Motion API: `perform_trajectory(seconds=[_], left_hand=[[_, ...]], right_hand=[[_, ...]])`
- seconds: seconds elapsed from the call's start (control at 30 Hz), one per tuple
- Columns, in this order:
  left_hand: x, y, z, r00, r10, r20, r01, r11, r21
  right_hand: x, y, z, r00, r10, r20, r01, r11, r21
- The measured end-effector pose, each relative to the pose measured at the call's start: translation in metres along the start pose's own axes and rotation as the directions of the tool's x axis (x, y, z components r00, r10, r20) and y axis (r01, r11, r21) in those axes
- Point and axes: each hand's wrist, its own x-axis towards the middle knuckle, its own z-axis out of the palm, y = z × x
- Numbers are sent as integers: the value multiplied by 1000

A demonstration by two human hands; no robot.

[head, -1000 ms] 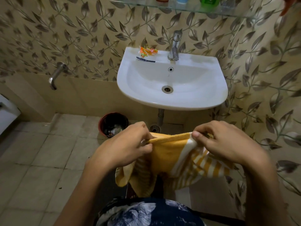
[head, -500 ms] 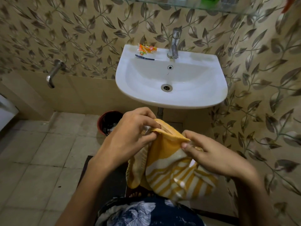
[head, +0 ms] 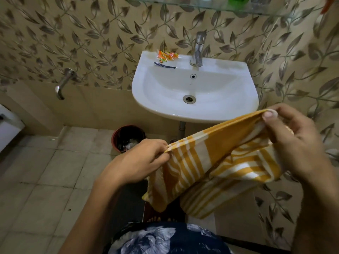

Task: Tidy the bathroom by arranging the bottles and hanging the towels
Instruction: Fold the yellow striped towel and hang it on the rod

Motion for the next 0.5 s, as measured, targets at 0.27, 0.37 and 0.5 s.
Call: perform_trajectory(seconds=[0.27, 0.37, 0.5], left_hand=[[4, 8, 10, 993, 107, -49, -101, 990, 103], [6, 14, 12, 976, 205, -71, -194, 972, 135], [7, 17, 12, 964, 254, -80, -242, 961, 133]], right_hand=[[-13, -12, 17, 864, 231, 447, -78, 939, -334], [-23, -29, 54, 774, 51, 631, 122, 966, -227], [-13, -28, 73, 779, 37, 625, 162, 952, -258]])
